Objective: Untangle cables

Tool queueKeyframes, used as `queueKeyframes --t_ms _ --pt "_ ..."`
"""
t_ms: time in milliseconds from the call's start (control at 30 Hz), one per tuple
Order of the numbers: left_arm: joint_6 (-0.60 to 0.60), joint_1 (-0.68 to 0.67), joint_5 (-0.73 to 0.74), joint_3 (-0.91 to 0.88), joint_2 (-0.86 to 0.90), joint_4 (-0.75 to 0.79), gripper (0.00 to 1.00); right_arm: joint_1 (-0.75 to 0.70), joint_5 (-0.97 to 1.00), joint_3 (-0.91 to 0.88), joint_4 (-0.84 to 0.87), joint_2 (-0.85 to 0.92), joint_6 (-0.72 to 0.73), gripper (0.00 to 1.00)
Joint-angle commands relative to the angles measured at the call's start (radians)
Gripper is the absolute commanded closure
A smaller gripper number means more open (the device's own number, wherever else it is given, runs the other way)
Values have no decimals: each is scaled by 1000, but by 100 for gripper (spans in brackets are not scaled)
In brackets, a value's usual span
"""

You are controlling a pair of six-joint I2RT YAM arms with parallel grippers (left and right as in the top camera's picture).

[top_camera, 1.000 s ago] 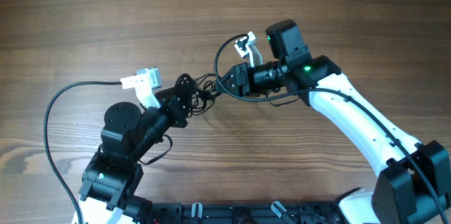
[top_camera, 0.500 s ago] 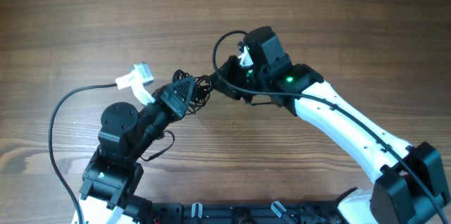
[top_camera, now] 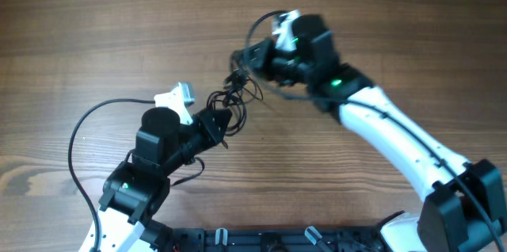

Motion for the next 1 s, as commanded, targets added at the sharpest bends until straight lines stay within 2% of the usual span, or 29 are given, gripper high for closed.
queueKeyframes --t_ms 0,100,200,333,400,433,467,567,700,800,967 --pt "202 0 37 13 -57 -78 96 -219 20 6 -56 -32 -91 96" --pt "239 45 -18 13 -140 -111 96 -371 -16 6 -166 -35 -165 96" --pt "234 101 -135 13 -218 -124 96 -462 -157 6 -217 -35 -314 96" --pt "29 145 -259 13 -258 -110 96 -483 -239 6 -249 -35 -466 96" --pt "14 146 -222 13 -255 -50 96 -474 -246 6 -279 -35 -493 96" --pt "18 146 -192 13 -253 -19 96 -467 -246 6 -289 -35 -504 92" --pt "72 146 -115 13 -253 40 96 -451 -246 6 -307 -35 -505 78" --pt "193 146 61 13 -245 133 96 -393 -303 6 -340 -35 -554 50" --pt "269 146 270 13 -217 201 96 -286 -357 6 -378 -35 -644 31" --pt "281 146 284 13 -196 189 96 -213 -466 6 -381 -35 -749 30" --pt "280 146 266 13 -190 214 96 -171 -692 6 -381 -35 -854 30"
